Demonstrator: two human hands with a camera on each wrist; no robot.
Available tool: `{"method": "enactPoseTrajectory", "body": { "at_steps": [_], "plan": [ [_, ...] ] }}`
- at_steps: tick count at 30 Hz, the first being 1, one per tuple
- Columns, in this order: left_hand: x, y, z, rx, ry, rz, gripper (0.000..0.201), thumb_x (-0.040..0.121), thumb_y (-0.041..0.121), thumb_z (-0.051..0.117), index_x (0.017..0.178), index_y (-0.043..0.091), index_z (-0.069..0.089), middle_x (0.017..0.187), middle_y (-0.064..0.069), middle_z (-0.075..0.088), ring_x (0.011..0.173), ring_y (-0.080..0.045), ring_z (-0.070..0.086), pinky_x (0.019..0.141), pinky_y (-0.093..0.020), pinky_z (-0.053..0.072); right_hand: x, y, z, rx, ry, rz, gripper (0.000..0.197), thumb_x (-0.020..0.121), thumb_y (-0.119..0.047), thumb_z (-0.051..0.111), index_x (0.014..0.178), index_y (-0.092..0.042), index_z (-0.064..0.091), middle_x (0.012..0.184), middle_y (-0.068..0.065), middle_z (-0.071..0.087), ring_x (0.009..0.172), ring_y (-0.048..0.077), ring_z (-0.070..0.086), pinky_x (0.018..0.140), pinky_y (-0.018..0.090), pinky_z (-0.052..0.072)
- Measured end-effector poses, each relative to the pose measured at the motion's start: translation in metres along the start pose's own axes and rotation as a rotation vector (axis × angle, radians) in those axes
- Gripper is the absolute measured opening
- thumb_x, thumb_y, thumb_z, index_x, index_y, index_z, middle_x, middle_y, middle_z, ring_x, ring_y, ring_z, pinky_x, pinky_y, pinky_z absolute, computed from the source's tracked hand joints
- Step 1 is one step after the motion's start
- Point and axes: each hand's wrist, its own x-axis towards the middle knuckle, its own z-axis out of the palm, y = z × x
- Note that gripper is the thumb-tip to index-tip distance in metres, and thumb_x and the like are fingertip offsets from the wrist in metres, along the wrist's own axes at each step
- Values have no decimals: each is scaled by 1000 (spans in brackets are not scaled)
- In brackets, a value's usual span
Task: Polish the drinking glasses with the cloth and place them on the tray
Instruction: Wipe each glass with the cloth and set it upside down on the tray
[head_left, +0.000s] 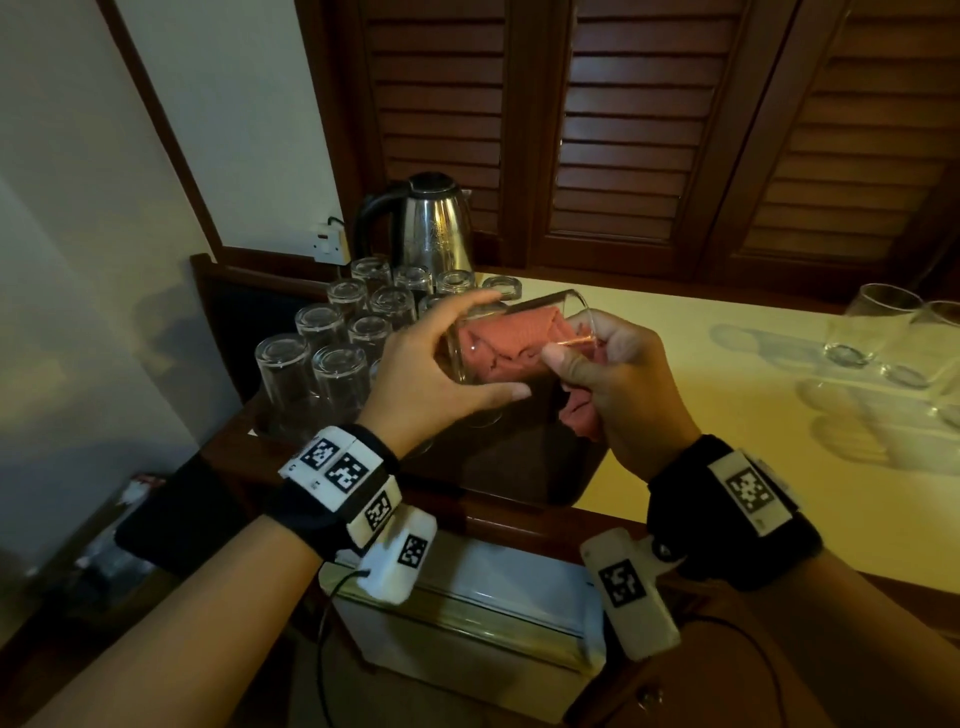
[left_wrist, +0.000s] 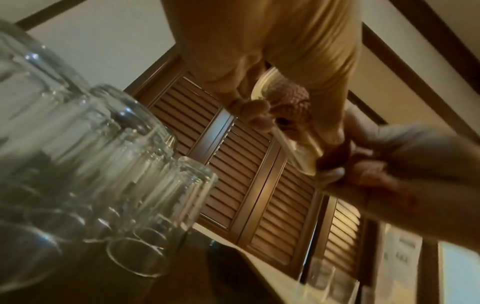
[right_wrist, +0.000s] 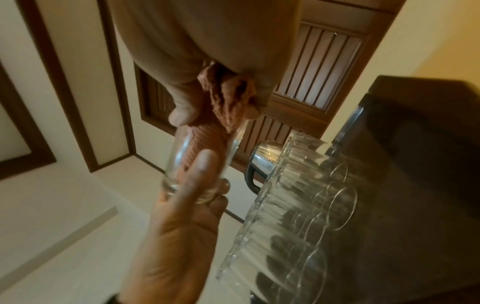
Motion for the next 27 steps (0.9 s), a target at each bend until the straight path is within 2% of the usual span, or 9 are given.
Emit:
{"method": "enactPoseTrajectory", "body": {
  "at_steps": [2, 5, 7, 10, 14, 16, 19, 23, 27],
  "plan": [
    [-2, 9, 2, -325, -87, -219, 68, 61, 31, 87, 119, 37, 52, 107, 11, 63, 72, 6, 66, 59, -13, 53, -2, -3, -3, -9, -2, -42, 4, 94, -1, 62, 93, -4, 63, 81, 14, 66, 56, 16, 58, 51, 25, 49],
    [-4, 12, 3, -530, -62, -301, 52, 65, 46, 80, 110, 26, 62, 85, 2, 74, 50, -5, 57, 44, -15, 44, -1, -4, -6, -51, -41, -97, 15, 90, 2, 67, 94, -12, 66, 75, -2, 66, 47, 7, 52, 44, 20, 43],
    [-4, 11, 1, -458, -17, -224, 55, 61, 49, 77, 111, 28, 63, 92, 4, 73, 58, -5, 63, 48, -15, 48, -2, -6, -6, -70, -76, -104, 15, 89, -2, 70, 97, -15, 67, 84, -2, 71, 62, 15, 64, 54, 26, 54],
    [-4, 6, -6, -46, -79, 19, 71, 61, 58, 82, 123, 41, 53, 119, 21, 55, 98, 11, 61, 75, -12, 54, -6, -2, -8, 45, -138, -17, 28, 86, -13, 71, 112, -4, 64, 112, 13, 71, 104, 29, 69, 93, 47, 57],
    [-5, 6, -5, 12, -138, 49, 73, 60, 49, 79, 125, 46, 47, 123, 25, 47, 101, 21, 55, 77, -8, 52, -9, 3, -8, 71, -107, 45, 31, 85, -13, 73, 113, -2, 65, 107, 16, 73, 99, 49, 66, 86, 71, 51],
    [-2, 10, -2, -192, -171, -155, 79, 56, 42, 88, 126, 41, 50, 120, 14, 56, 90, 11, 64, 69, -14, 55, -7, 3, -9, 39, -48, 24, 15, 89, -7, 70, 101, -1, 65, 90, 4, 75, 76, 45, 67, 65, 56, 59],
    [0, 12, -1, -427, -161, -355, 73, 59, 46, 87, 124, 27, 59, 114, -3, 64, 69, -6, 66, 54, -18, 51, -7, 0, -7, -53, -25, -32, 9, 90, -2, 69, 94, -9, 64, 74, -6, 66, 50, 14, 55, 44, 25, 47],
    [1, 13, -9, -76, -124, -130, 69, 66, 44, 86, 128, 36, 56, 123, 11, 59, 97, -9, 66, 75, -24, 59, -6, 1, -2, 78, -77, 39, 19, 92, -15, 67, 104, 0, 64, 97, 25, 65, 74, 42, 55, 67, 35, 52],
    [-5, 9, -23, 360, -271, 111, 75, 69, 48, 78, 135, 48, 42, 127, 16, 44, 113, -9, 55, 89, -34, 57, -16, 9, -1, 284, -106, 239, 37, 92, -12, 64, 124, 4, 57, 100, 12, 66, 67, 10, 55, 53, 17, 43]
  ]
}}
